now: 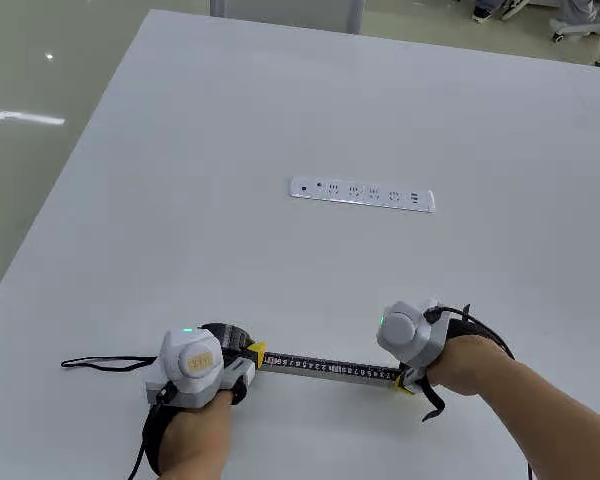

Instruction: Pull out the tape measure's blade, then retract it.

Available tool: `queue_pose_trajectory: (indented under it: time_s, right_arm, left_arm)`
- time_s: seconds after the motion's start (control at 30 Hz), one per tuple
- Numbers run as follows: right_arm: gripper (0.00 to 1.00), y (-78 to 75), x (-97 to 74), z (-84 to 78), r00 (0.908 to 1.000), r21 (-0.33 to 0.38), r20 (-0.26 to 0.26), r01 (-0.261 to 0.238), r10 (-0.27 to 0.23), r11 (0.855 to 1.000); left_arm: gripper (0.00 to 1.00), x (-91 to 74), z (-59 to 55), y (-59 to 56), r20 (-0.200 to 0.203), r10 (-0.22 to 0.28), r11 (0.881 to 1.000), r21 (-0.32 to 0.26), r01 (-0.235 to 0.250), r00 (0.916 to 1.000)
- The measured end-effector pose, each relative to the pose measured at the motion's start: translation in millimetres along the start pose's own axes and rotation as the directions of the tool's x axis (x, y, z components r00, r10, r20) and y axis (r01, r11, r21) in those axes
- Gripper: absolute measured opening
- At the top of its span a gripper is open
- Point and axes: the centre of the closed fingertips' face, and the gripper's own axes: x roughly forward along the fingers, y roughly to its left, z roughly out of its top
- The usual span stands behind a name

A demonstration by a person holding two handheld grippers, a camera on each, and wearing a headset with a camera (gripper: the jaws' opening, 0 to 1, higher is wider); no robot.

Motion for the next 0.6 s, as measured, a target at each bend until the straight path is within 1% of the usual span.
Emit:
queue_pose_trajectory:
  time_s: [0.07,0.1,0.13,0.17,0.2,0.23,0.27,0.3,0.43,0.6]
  right_arm:
    - [0.14,0.2,0.4,0.1,1.0000,-0.003,0.006,0.004,-0.004,1.000]
    - [0.14,0.5,-0.1,0.7,0.9999,-0.039,0.010,0.008,-0.007,0.999]
    - [0.14,1.1,-0.3,0.9,0.9999,-0.059,0.016,0.006,-0.005,0.998]
    - [0.14,1.5,-0.7,0.1,0.9999,-0.056,0.015,0.003,-0.002,0.998]
    - [0.14,2.1,-0.4,1.0,0.9997,-0.079,0.023,-0.007,0.009,0.997]
    - [0.14,1.8,-0.9,-0.1,0.9997,-0.076,0.023,-0.003,0.005,0.997]
    - [0.14,-0.6,-0.6,2.2,0.9995,-0.083,0.032,0.005,-0.002,0.997]
    - [0.14,-2.5,-2.4,3.1,0.9992,-0.076,0.037,0.016,-0.013,0.997]
    - [0.14,-3.1,-5.7,5.7,0.9993,-0.091,0.036,0.015,-0.012,0.996]
    - [0.14,-3.6,-5.7,5.9,0.9993,-0.094,0.035,0.015,-0.012,0.995]
  left_arm:
    - [0.65,0.0,0.4,-0.1,0.003,0.000,1.000,0.002,0.000,1.0000]
    - [0.65,0.0,0.5,-0.2,0.003,-0.003,1.000,0.003,0.003,1.0000]
    - [0.65,0.1,0.6,-0.3,-0.002,-0.006,1.000,0.005,0.006,1.0000]
    - [0.65,0.1,0.6,-0.3,-0.005,-0.008,1.000,0.006,0.008,1.0000]
    - [0.65,0.2,0.5,-0.3,-0.013,-0.014,1.000,0.006,0.014,0.9998]
    - [0.65,0.2,0.4,-0.4,-0.015,-0.016,1.000,0.007,0.016,0.9998]
    - [0.65,0.6,0.0,-0.3,-0.018,-0.018,1.000,0.006,0.018,0.9997]
    - [0.65,0.7,0.0,-0.2,-0.020,-0.020,1.000,0.004,0.020,0.9996]
    - [0.65,0.4,-0.8,-0.4,-0.030,-0.029,1.000,0.006,0.029,0.9991]
    - [0.65,0.3,-0.8,-0.4,-0.031,-0.030,1.000,0.006,0.031,0.9991]
